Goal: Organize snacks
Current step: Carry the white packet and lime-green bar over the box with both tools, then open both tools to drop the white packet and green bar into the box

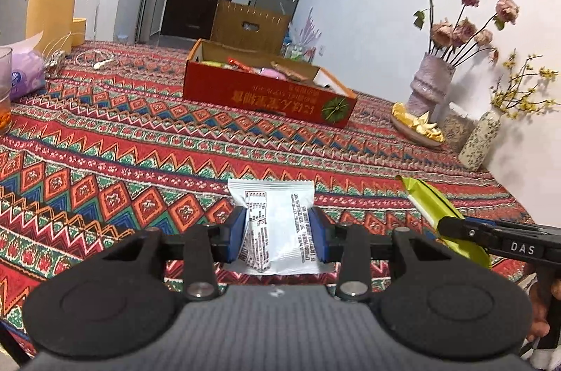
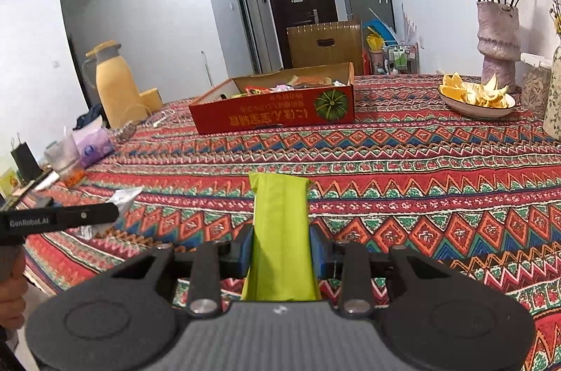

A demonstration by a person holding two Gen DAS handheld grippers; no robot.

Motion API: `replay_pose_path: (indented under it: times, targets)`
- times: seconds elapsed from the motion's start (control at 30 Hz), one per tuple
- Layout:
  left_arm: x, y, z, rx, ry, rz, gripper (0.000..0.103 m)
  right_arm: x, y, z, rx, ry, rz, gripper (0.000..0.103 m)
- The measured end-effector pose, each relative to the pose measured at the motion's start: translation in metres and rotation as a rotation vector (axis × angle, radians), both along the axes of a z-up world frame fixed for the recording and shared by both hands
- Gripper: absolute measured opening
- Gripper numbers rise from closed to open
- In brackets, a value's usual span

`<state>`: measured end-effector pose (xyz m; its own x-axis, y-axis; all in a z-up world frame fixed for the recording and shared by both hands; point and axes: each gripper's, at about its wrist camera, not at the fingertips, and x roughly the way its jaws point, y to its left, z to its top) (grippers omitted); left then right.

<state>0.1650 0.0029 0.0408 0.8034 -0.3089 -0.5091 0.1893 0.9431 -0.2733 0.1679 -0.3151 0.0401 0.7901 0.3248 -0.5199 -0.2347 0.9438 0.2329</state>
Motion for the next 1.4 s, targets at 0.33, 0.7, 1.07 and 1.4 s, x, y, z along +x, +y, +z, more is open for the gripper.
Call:
replay_pose_path:
  times: [0.33, 0.7, 1.07, 1.4]
  targets:
    - [0.025, 0.010, 0.021, 0.008, -0.039, -0.023, 0.040, 0.014, -0.006, 0.026, 0.004, -0.050, 0.000, 0.032]
    - [0.165, 0.017, 0.104, 0.047, -0.167, -0.088, 0.040, 0.127, -0.024, 0.114, -0.076, -0.225, 0.060, 0.032]
    - [0.370, 0.008, 0.076, 0.132, 0.013, -0.032, 0.040, 0.348, 0.025, 0.106, 0.028, -0.094, 0.121, 0.032]
    - [0.451, 0.004, 0.004, 0.202, 0.142, 0.025, 0.041, 0.476, 0.126, 0.021, -0.025, 0.100, 0.169, 0.032]
